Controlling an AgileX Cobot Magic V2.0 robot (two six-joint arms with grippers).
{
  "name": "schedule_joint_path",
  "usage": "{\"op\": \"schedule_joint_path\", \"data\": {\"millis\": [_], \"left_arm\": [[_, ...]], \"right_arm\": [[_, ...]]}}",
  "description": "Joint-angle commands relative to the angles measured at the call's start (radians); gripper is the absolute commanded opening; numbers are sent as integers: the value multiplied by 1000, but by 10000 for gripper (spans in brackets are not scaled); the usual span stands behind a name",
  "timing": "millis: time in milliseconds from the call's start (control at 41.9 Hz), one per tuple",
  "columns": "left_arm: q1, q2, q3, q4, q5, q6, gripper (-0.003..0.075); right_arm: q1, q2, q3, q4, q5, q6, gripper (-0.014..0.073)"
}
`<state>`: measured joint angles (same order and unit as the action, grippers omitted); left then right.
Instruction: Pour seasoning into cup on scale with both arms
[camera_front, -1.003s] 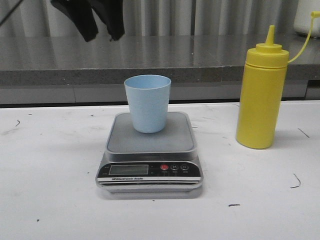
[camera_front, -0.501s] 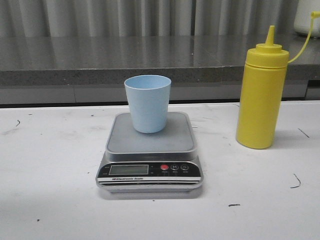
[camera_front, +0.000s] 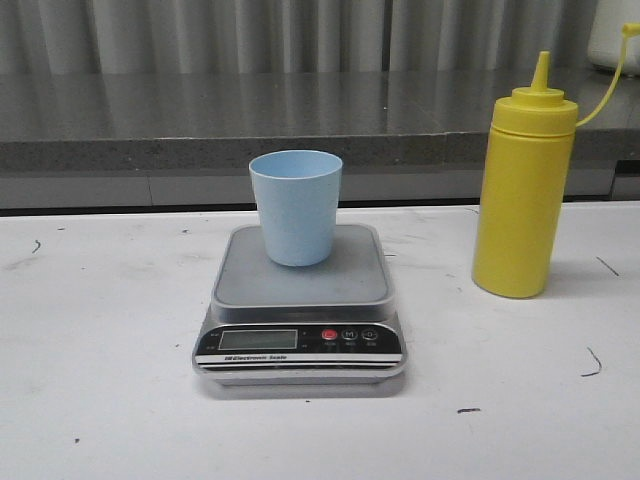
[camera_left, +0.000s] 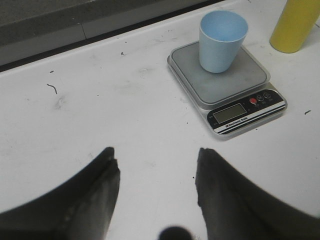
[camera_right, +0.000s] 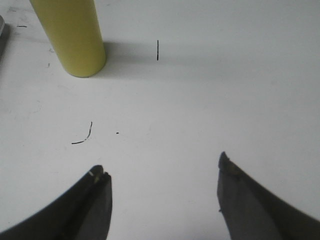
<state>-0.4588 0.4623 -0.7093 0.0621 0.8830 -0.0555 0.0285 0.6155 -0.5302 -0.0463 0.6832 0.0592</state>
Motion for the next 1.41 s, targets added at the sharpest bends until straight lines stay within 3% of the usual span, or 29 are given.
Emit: {"op": "schedule_joint_path", "data": {"millis": [0, 1384], "left_arm": [[1, -53, 5, -8, -68, -4, 355], [1, -94, 23, -12, -68, -4, 355]], "right_arm": [[0, 5, -34, -3, -57, -10, 479], [0, 5, -34, 3, -89, -10, 479]]}}
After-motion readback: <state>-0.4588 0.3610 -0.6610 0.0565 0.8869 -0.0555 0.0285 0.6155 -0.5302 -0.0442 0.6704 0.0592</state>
